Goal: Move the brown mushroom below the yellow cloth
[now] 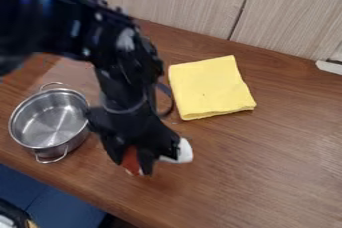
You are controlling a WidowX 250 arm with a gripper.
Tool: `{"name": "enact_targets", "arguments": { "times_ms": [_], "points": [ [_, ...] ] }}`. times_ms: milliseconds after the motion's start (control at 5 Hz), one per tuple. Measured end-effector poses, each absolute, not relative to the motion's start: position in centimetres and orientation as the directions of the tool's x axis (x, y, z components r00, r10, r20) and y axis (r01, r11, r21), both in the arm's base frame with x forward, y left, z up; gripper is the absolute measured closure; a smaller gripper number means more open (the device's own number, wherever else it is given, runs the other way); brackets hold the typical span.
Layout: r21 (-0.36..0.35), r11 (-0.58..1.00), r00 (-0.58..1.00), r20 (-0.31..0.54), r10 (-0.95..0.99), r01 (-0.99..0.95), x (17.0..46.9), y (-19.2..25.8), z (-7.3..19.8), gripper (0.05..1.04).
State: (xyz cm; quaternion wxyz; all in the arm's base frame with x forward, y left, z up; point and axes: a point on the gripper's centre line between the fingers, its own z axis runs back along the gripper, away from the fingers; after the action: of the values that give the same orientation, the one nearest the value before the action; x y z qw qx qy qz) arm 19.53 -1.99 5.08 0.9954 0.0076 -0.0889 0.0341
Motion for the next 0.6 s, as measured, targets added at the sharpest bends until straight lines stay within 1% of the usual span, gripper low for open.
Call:
{"name": "enact_targets", "arguments": {
  "times_ms": [200, 400, 600],
  "points": [
    [0.000, 0.999, 0.984, 0.168, 0.049, -0.050, 19.96, -2.28, 3.98, 0.571],
    [0.007, 0.999, 0.985, 0.165, 0.041, -0.043, 20.06, -2.20, 3.45, 0.490],
    [0.007, 0.999, 0.987, 0.156, 0.045, -0.047, 20.03, -2.07, 3.30, 0.184]
  ]
}}
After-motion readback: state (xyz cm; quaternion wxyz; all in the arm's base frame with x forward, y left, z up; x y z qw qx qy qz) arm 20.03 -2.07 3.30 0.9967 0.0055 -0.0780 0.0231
